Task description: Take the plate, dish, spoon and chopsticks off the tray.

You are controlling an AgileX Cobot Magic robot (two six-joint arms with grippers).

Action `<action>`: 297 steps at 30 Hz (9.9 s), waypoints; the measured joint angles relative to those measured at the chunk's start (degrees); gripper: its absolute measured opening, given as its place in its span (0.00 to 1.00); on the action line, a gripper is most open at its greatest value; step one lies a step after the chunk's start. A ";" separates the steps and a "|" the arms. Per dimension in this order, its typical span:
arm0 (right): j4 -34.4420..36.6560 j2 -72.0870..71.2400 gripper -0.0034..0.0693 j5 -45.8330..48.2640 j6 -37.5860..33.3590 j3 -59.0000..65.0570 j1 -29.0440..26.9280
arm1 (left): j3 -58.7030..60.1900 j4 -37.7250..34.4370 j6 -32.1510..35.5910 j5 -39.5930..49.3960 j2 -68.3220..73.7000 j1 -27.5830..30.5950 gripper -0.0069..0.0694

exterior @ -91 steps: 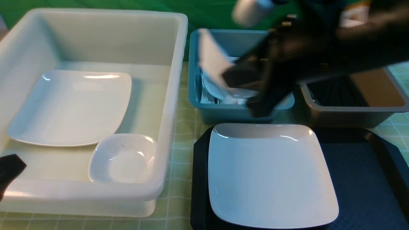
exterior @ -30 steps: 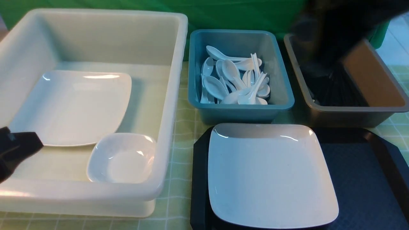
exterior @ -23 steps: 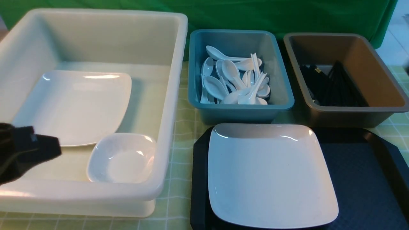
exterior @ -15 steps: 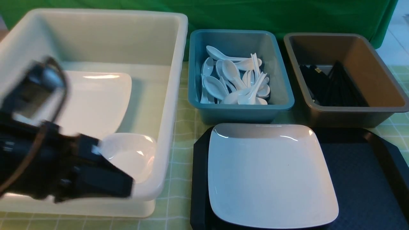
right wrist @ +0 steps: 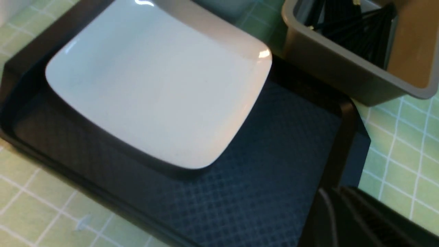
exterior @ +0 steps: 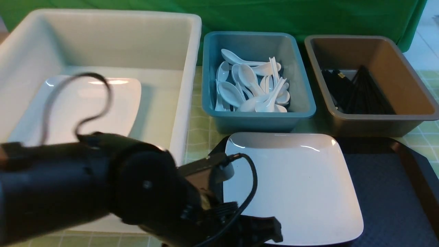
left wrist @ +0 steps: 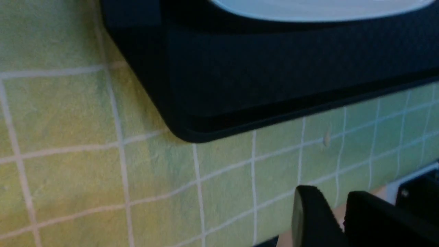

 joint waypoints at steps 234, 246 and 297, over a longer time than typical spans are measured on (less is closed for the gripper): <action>2.53 -0.05 0.15 -9.87 -1.46 0.39 0.33 | -41.55 -1.44 50.78 22.27 25.42 76.49 0.49; 2.53 -0.05 0.15 -10.13 -1.41 0.39 0.33 | -41.61 0.42 50.41 21.80 25.30 76.49 0.68; 3.04 -14.47 0.09 -61.27 -1.44 29.07 0.33 | -46.59 0.92 52.81 32.95 8.07 62.78 0.07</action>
